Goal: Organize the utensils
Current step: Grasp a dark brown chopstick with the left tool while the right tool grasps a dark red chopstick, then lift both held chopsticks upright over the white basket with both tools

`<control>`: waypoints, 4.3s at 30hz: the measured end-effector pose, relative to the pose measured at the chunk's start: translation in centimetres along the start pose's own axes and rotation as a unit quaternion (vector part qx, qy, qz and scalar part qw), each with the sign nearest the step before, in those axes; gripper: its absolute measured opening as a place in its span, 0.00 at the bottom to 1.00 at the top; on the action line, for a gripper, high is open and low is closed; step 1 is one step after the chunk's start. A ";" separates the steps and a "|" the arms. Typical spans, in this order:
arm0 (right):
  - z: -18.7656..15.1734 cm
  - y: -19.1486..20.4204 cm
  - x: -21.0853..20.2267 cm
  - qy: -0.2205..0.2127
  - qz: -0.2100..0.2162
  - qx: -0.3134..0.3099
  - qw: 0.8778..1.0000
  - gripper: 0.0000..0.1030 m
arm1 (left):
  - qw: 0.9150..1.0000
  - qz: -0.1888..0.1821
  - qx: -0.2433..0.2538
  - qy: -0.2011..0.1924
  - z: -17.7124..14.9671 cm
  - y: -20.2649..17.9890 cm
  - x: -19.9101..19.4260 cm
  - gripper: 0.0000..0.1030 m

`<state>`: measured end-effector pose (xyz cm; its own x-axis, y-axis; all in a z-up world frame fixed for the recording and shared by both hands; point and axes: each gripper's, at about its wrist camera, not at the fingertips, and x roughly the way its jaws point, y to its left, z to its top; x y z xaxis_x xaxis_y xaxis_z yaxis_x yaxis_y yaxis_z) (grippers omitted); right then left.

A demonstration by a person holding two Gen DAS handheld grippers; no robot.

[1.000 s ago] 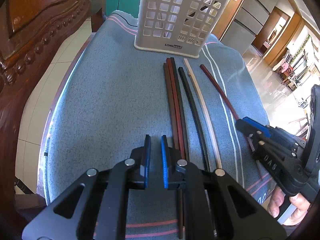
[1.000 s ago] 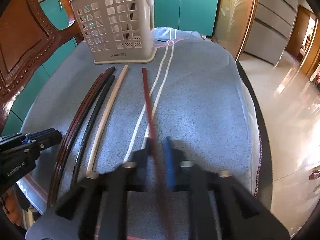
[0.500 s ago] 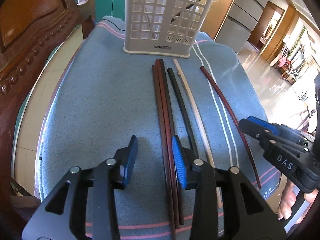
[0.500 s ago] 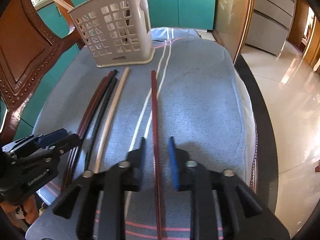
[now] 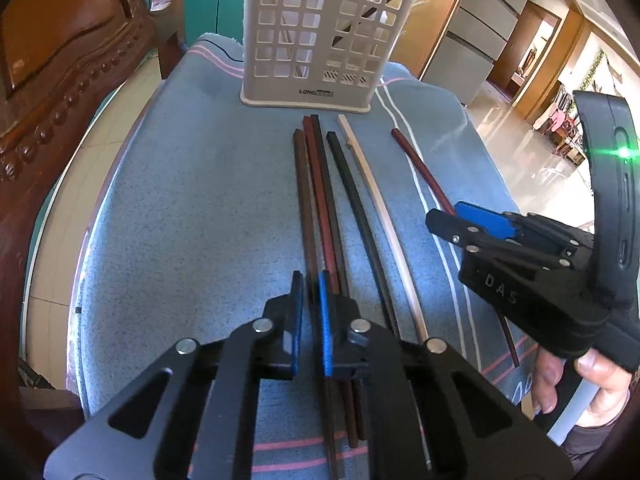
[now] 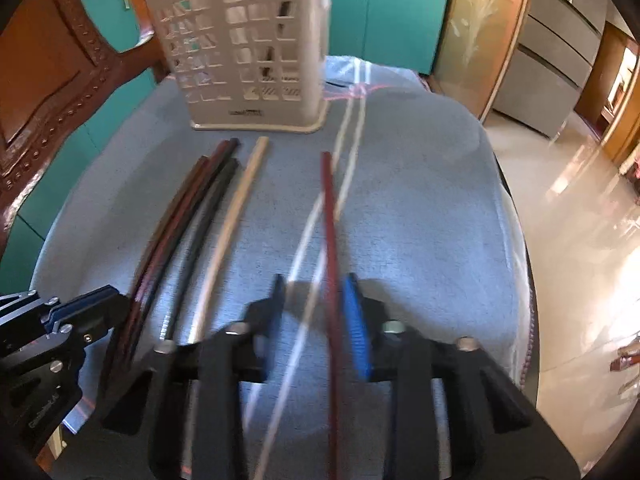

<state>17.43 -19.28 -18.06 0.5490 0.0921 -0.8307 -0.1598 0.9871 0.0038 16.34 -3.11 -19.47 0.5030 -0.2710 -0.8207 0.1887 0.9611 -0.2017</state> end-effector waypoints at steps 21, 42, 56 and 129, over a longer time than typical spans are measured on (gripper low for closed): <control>-1.8 -2.9 -1.9 0.040 0.053 0.072 0.995 0.07 | 0.999 0.006 -0.036 0.005 0.2 2.3 0.0 0.07; -1.7 -2.0 -1.6 0.022 0.018 0.036 0.999 0.36 | 1.000 0.004 -0.026 0.006 0.1 1.6 0.0 0.15; -1.5 -3.1 -2.0 0.022 0.035 0.057 0.998 0.06 | 0.999 -0.003 -0.040 -0.007 0.4 2.5 -0.8 0.15; 18.3 -1.1 -17.9 -0.306 0.075 0.011 0.949 0.06 | 0.937 0.019 -0.051 -0.345 20.1 -1.2 -23.7 0.07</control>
<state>22.80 -19.67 6.96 0.8967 0.2830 -0.3405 -0.2597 0.9590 0.1131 21.17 1.10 10.98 0.9396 -0.1734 -0.2952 0.0958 0.9610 -0.2596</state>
